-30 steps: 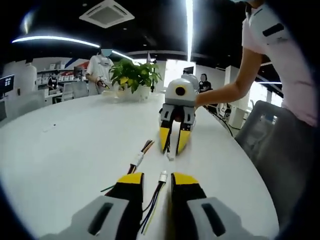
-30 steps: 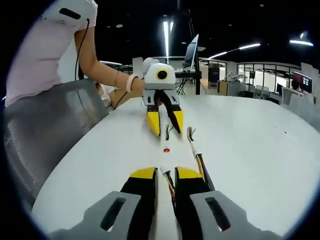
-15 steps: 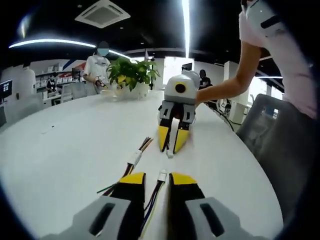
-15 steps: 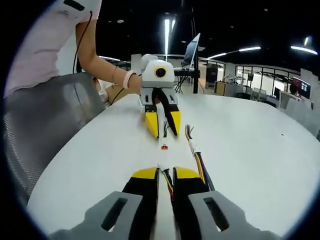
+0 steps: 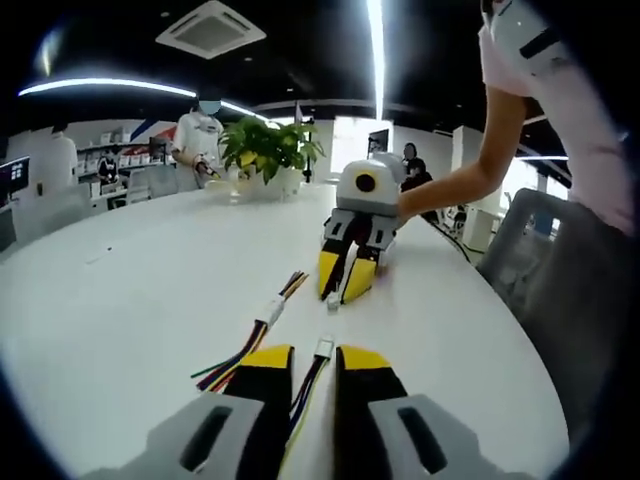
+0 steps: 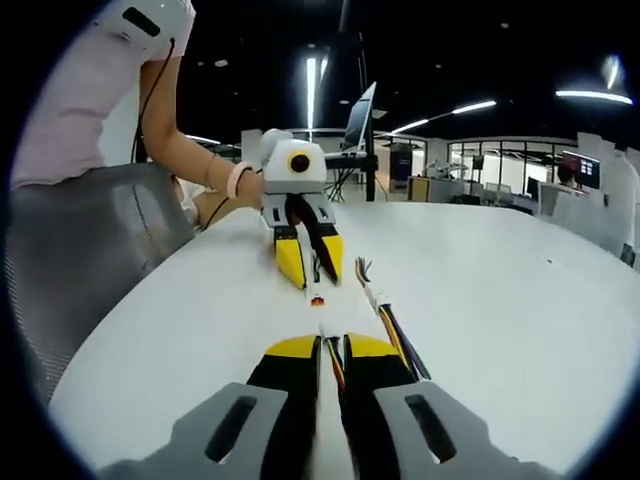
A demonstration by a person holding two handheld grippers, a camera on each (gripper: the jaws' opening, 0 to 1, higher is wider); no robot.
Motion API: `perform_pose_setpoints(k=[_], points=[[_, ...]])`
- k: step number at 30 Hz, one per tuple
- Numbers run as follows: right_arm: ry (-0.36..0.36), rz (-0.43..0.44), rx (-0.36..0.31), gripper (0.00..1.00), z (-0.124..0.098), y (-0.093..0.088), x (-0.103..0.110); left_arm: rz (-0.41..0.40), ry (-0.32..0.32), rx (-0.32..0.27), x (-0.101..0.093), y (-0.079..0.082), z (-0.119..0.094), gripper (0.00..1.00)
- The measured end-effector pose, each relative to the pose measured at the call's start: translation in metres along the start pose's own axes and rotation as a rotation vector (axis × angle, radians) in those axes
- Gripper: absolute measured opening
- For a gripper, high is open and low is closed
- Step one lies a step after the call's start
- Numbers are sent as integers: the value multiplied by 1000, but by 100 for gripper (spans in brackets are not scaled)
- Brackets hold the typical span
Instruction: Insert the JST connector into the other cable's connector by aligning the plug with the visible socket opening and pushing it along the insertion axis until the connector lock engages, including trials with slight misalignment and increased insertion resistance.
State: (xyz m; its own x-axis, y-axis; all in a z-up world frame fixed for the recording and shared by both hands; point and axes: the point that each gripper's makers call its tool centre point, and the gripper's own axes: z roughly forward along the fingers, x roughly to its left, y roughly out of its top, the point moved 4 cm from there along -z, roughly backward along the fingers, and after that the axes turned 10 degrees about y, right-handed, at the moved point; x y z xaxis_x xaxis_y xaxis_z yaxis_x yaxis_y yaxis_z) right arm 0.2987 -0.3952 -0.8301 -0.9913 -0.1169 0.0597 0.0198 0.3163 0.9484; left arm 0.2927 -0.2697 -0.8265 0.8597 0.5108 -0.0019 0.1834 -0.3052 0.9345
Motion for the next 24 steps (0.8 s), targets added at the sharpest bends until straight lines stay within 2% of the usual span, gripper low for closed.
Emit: perform_pose_setpoints(k=[9,16,24], points=[[-5,15,-7,13,0,0,1,1,-3,-6,-1,2,2,12],[-22,22,-13,5,0,1,-4,35,-2,2,-2,3,4,11],[-24,23,-11,4,1,1,-4,48,-2,5,-3,3,4,9]])
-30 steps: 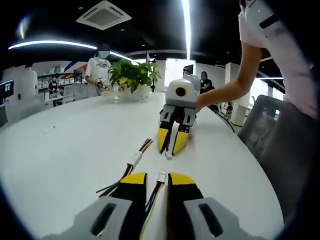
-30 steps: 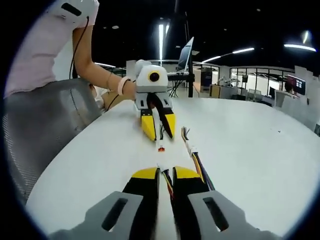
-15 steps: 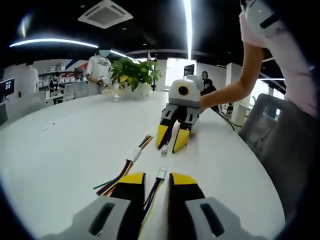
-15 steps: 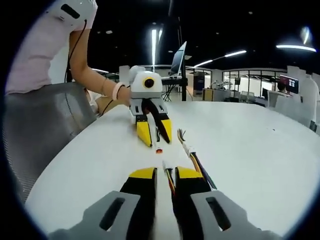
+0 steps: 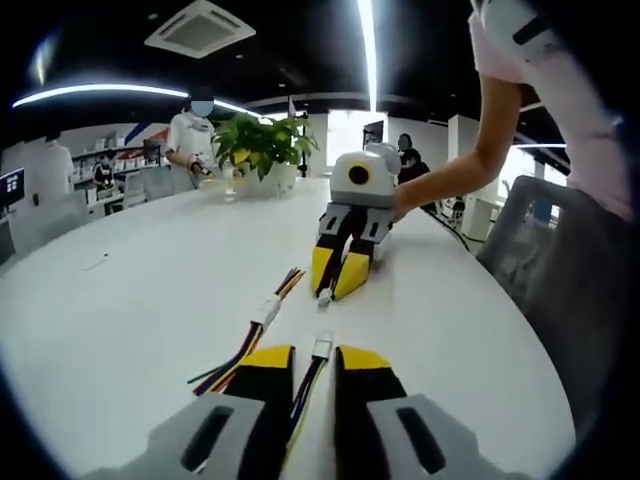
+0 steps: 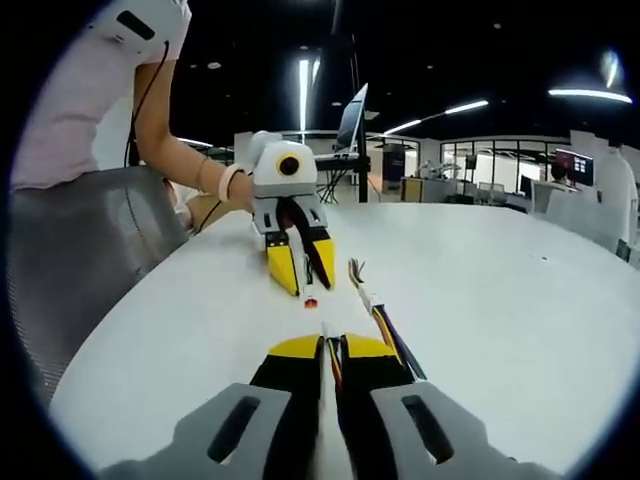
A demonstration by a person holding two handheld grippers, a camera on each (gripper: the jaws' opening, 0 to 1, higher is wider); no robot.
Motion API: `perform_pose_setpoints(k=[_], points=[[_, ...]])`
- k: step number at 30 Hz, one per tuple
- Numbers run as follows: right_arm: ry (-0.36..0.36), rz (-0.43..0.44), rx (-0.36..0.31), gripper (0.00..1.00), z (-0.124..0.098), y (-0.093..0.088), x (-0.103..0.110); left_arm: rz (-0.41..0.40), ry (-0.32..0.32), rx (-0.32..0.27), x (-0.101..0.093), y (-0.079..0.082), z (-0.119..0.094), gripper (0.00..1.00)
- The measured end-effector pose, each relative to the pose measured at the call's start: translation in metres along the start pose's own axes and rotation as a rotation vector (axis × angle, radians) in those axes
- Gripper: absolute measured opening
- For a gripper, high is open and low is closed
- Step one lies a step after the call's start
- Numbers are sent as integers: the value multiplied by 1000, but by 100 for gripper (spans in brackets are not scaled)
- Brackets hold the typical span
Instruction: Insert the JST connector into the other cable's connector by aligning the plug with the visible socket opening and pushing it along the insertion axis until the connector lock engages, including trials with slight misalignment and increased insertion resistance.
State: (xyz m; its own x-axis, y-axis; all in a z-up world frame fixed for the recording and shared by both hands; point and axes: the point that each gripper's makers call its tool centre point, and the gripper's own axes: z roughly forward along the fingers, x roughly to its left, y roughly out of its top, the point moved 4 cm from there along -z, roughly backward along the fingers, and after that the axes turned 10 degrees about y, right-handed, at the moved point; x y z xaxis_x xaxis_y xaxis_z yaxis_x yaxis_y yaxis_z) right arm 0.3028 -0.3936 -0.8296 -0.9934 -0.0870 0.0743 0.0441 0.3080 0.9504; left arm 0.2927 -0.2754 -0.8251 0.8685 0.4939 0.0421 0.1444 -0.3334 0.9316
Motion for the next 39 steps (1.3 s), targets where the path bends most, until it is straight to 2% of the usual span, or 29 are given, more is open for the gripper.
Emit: perform_pose_setpoints(k=[7,11,21,24,36,39], points=[[1,8,4,4,0,0,-1,-7,-1,-1,0,0,1,6],[17,4,10,4,3,2,2,-6,-5,-2,0,0,1,1],[22,-8,28,8,6,3,3,-10,-12,-12,0,-1,1,0],[26,19,-2,8,6,2,0,-10,-13,-10,0,-1,1,0],[28,8,-6,5,7,1,-1,-20,-15,-12,-1,-1,1,0],[39,36,-11,5,8,1,-2,-20,-19,-9,-1,-1,1,0]])
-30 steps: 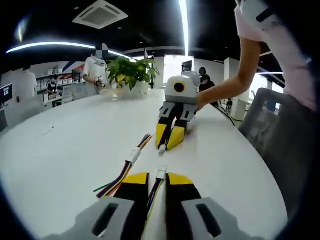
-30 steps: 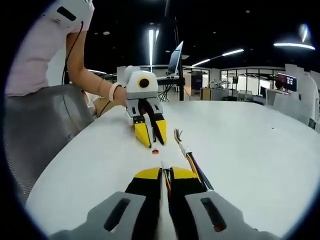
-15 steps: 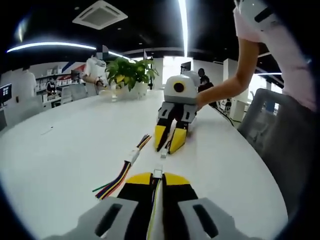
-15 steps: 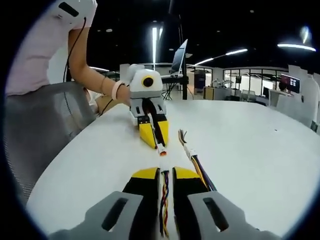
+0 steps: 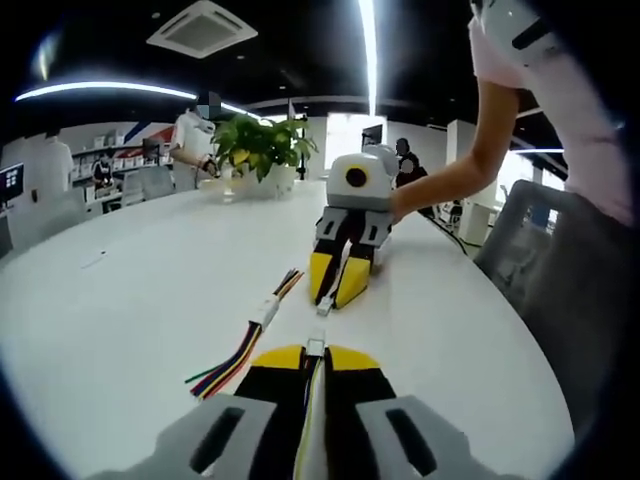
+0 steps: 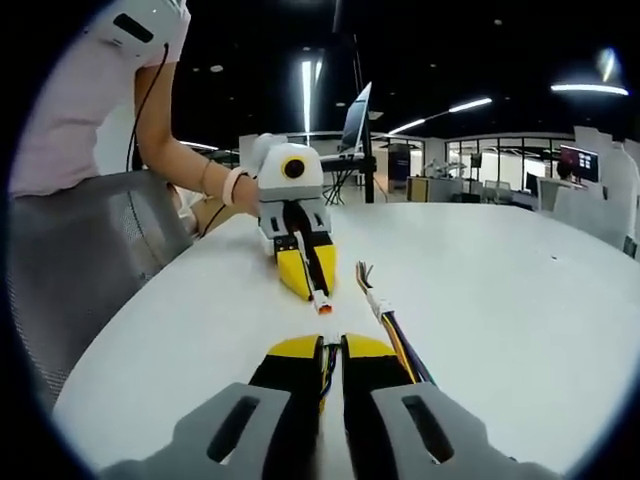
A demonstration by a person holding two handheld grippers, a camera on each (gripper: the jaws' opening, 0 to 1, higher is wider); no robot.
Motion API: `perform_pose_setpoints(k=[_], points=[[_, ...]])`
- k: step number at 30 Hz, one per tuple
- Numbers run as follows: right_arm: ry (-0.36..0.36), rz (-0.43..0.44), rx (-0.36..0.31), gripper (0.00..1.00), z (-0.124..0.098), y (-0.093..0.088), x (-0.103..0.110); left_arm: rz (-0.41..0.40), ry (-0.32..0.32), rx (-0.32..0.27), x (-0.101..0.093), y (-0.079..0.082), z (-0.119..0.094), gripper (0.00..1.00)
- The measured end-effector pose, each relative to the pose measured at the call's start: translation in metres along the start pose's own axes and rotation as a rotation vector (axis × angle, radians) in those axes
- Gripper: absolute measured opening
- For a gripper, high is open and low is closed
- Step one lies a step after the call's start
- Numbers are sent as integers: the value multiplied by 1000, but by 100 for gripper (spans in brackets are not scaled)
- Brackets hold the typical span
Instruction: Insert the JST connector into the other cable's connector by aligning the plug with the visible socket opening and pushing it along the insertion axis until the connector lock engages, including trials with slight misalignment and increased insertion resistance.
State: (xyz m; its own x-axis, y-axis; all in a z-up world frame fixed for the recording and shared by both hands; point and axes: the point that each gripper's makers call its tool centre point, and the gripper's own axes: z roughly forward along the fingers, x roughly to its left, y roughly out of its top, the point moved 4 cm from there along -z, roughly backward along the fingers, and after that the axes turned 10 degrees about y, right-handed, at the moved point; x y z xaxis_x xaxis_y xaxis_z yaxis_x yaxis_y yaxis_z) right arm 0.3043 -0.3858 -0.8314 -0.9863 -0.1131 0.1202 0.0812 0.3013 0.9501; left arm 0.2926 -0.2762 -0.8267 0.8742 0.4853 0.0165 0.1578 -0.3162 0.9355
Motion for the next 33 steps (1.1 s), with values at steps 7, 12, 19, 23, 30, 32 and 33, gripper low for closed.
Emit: perform_pose_setpoints(k=[7,12,19,23,30,32,33], points=[[12,-16,17,4,6,1,1,30,-3,14,-2,2,2,0],[23,-18,22,4,9,1,2,56,-20,26,-6,3,3,0],[45,-21,29,4,13,3,4,41,-36,20,-7,2,4,0],[55,-36,41,4,14,4,4,39,-38,20,-9,3,4,0],[71,-57,64,4,15,4,4,47,-46,22,-7,3,4,0],[77,-61,70,4,15,4,3,57,-53,24,-7,2,4,0],[81,-64,72,4,15,5,4,60,-56,26,-6,2,4,0]])
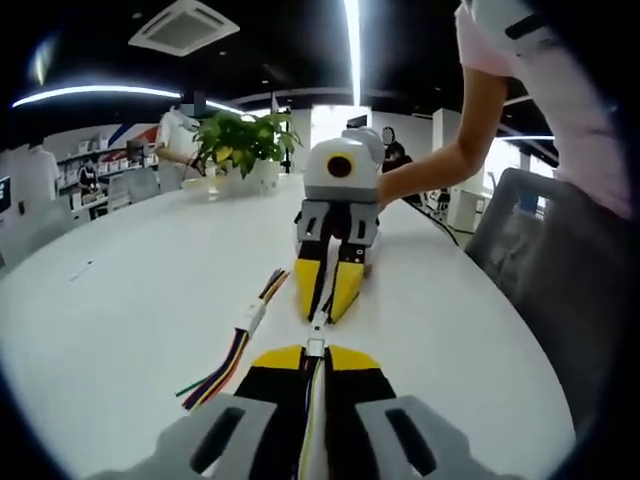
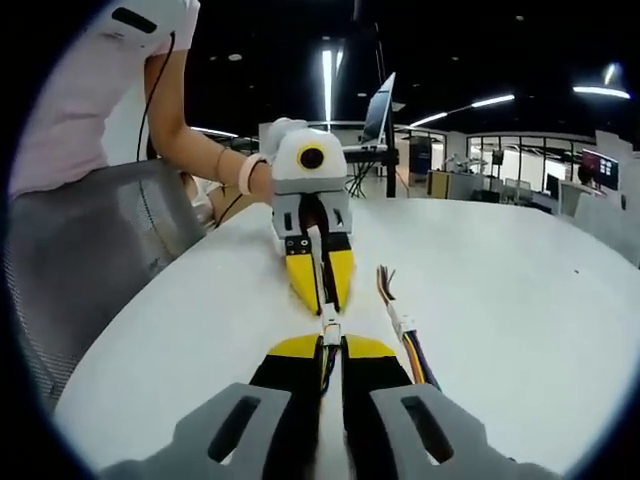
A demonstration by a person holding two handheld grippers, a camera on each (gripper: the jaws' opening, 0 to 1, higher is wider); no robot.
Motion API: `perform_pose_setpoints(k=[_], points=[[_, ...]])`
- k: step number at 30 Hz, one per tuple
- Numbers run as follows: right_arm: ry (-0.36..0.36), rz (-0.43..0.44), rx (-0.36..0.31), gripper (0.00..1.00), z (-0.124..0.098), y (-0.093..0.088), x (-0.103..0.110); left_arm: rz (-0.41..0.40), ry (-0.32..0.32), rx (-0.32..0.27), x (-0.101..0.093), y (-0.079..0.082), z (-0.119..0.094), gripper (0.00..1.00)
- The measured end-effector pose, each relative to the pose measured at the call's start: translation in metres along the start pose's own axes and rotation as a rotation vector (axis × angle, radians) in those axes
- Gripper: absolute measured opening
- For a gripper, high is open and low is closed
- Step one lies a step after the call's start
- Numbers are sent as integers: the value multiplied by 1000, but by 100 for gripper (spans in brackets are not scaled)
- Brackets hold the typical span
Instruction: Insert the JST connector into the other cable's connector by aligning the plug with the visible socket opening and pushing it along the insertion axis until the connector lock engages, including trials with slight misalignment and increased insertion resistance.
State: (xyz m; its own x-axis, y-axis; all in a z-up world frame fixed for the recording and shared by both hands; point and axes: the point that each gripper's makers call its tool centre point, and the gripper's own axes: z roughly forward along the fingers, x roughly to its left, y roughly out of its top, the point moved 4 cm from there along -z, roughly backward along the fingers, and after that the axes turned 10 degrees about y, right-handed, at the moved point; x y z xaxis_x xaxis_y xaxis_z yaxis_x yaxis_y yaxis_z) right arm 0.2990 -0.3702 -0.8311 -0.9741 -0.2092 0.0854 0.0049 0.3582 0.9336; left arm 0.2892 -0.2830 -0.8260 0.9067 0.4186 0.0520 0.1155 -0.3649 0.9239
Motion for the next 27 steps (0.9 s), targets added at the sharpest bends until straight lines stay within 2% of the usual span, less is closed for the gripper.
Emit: perform_pose_setpoints(k=[11,27], points=[[41,-25,28,4,7,3,0,76,-53,20,1,3,5,0],[48,-26,11,4,7,1,-4,58,-70,-11,0,1,2,0]])
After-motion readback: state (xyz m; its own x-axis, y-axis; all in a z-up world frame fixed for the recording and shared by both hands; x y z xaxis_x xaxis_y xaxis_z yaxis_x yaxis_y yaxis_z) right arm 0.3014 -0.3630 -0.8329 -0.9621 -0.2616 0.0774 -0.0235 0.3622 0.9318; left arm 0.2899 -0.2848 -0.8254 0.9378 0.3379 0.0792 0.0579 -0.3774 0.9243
